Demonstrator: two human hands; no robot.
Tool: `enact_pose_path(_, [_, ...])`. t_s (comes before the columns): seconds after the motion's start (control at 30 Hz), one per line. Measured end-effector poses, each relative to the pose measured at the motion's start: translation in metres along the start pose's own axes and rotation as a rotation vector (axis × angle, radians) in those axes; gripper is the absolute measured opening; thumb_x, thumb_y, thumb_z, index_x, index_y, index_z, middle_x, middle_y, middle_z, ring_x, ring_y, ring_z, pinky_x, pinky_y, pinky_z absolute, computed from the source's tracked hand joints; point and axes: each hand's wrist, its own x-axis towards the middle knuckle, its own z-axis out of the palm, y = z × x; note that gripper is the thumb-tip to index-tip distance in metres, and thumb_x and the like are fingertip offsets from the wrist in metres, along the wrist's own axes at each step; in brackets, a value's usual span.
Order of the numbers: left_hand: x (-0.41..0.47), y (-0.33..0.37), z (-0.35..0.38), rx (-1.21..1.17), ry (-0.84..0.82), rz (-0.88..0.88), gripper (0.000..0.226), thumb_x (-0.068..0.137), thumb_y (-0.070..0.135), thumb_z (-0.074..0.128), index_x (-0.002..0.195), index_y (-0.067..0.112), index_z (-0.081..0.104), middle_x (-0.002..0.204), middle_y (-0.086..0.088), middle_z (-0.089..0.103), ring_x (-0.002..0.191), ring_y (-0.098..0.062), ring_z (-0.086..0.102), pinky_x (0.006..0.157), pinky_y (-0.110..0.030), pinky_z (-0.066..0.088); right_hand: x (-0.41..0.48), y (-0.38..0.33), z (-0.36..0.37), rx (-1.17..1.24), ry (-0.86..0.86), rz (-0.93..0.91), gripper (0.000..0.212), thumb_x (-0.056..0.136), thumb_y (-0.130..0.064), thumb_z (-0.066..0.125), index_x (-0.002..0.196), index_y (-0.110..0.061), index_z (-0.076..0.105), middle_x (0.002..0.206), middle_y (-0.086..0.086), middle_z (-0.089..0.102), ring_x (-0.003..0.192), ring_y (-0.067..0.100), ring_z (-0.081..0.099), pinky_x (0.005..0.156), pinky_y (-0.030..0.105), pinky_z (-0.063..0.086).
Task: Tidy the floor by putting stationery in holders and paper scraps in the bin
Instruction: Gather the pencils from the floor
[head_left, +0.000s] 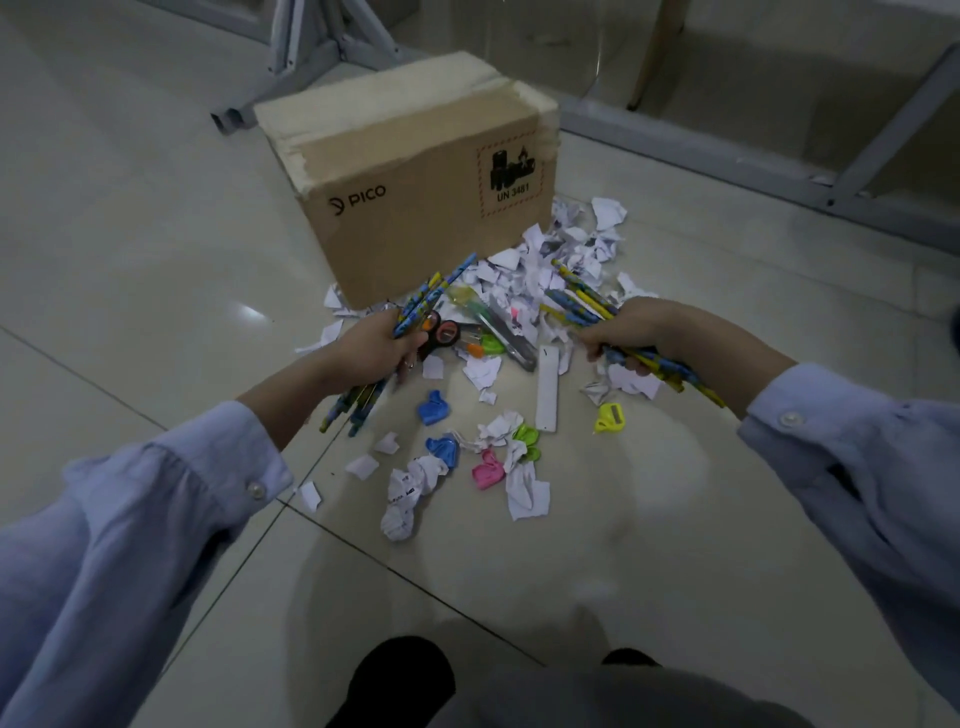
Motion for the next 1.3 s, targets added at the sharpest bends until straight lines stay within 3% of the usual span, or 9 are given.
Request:
enact_pose_path(0.2, [-0.013,0.028,-0.001,-0.111,0.002,0.023,0.022,0.099,0.023,0.045,0.083,0.010,0.039,0.068,-0.004,0.048,0.044,-0.013,0.050,0.050,-0.031,0.049,-0.026,0.001,-0.018,0.012,-0.057,0.004,0.022,0.089,-0.021,0.059,0.074,-0.006,0.064,0.073,0.010,0.048,0.054,0.020,0.039,0.050,0.027,0.040])
enact_pose_path(0.43, [-0.029,0.068,-0.002,-0.373,0.006,0.090,0.017,0.100,0.022,0.044,0.085,0.013,0.040,0.063,0.000,0.038,0.038,-0.007,0.032,0.036,-0.020,0.034,-0.060,0.005,-0.031,0.381,-0.008,-0.143,0.023,0.097,-0.020,0.048,0.086,-0.004,0.059,0.057,0.003,0.045,0.038,0.012,0.037,0.036,0.018,0.034])
enact_pose_path(0.6, [-0.040,0.110,-0.006,-0.588,-0.019,0.107,0.031,0.100,0.032,0.042,0.072,0.018,0.039,0.060,0.002,0.034,0.037,-0.006,0.026,0.034,-0.017,0.027,-0.096,0.000,-0.042,0.695,0.038,-0.213,0.024,0.099,-0.023,0.043,0.083,-0.008,0.052,0.055,0.000,0.042,0.033,0.009,0.037,0.035,0.016,0.034])
enact_pose_path(0.83, [-0.070,0.187,-0.010,-0.747,0.051,0.167,0.030,0.099,0.035,0.042,0.075,0.018,0.042,0.058,0.005,0.036,0.032,-0.003,0.029,0.032,-0.014,0.027,-0.156,0.007,-0.079,0.992,0.181,-0.336,0.022,0.097,-0.013,0.041,0.078,-0.010,0.051,0.040,-0.005,0.048,0.028,0.005,0.045,0.032,0.011,0.036])
enact_pose_path(1.07, [-0.100,0.271,0.011,-0.859,0.018,0.304,0.032,0.100,0.033,0.041,0.072,0.018,0.041,0.060,0.004,0.035,0.032,-0.003,0.028,0.033,-0.012,0.026,-0.224,0.038,-0.134,1.103,0.371,-0.440,0.024,0.096,-0.011,0.042,0.074,-0.010,0.053,0.038,-0.004,0.051,0.028,0.007,0.047,0.033,0.012,0.038])
enact_pose_path(1.3, [-0.130,0.355,0.046,-0.850,-0.075,0.393,0.031,0.100,0.029,0.042,0.072,0.016,0.043,0.057,0.005,0.039,0.032,-0.003,0.030,0.033,-0.014,0.029,-0.290,0.077,-0.180,1.096,0.604,-0.491,0.016,0.093,-0.009,0.048,0.080,-0.006,0.058,0.060,0.003,0.056,0.034,0.009,0.054,0.036,0.018,0.042])
